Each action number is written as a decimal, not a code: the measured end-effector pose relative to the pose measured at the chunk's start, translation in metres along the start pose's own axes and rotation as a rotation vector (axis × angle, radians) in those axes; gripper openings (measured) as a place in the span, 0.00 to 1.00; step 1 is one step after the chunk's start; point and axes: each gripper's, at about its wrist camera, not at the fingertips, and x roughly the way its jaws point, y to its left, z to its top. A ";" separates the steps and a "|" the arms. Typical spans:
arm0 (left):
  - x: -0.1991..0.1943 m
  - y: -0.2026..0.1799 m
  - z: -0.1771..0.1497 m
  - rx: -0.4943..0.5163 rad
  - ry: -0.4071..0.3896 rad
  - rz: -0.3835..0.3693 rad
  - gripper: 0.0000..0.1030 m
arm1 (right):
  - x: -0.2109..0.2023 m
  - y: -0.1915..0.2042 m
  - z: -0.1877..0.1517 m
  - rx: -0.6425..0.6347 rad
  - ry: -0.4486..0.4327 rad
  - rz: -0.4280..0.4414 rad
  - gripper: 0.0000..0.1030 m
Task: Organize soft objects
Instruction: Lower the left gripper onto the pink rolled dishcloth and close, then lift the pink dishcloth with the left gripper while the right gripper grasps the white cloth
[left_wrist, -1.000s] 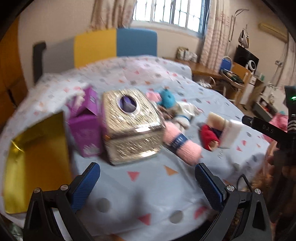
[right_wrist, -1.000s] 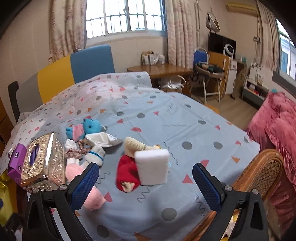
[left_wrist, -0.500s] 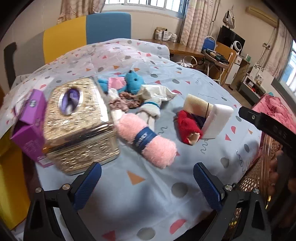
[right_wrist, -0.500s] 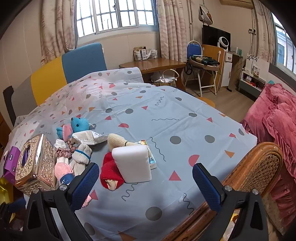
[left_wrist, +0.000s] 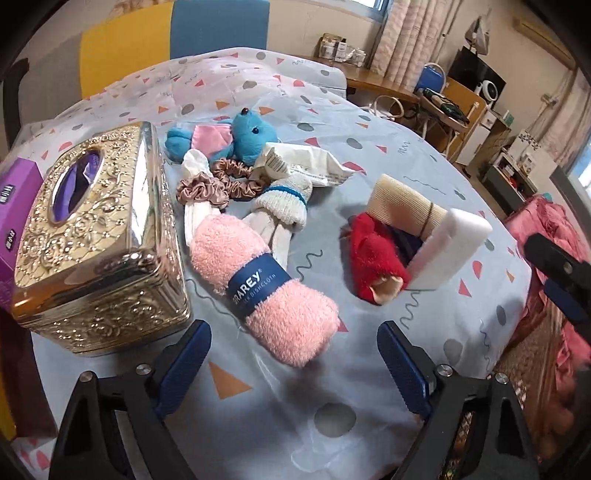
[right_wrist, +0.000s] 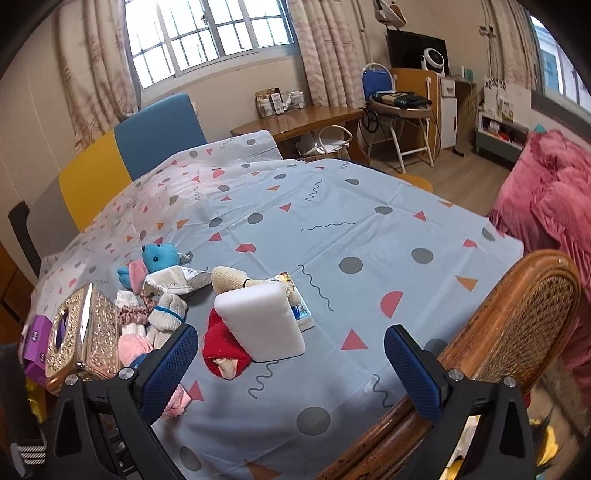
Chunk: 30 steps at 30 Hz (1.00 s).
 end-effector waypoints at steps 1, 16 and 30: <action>0.003 0.000 0.001 -0.005 0.000 0.005 0.88 | 0.000 0.000 0.000 0.003 0.001 0.001 1.00; 0.040 -0.013 0.005 0.096 0.011 0.027 0.37 | 0.002 0.001 -0.004 0.011 0.015 0.033 0.95; 0.007 0.035 -0.030 0.080 0.077 -0.200 0.43 | 0.009 -0.010 -0.003 0.073 0.060 0.062 0.91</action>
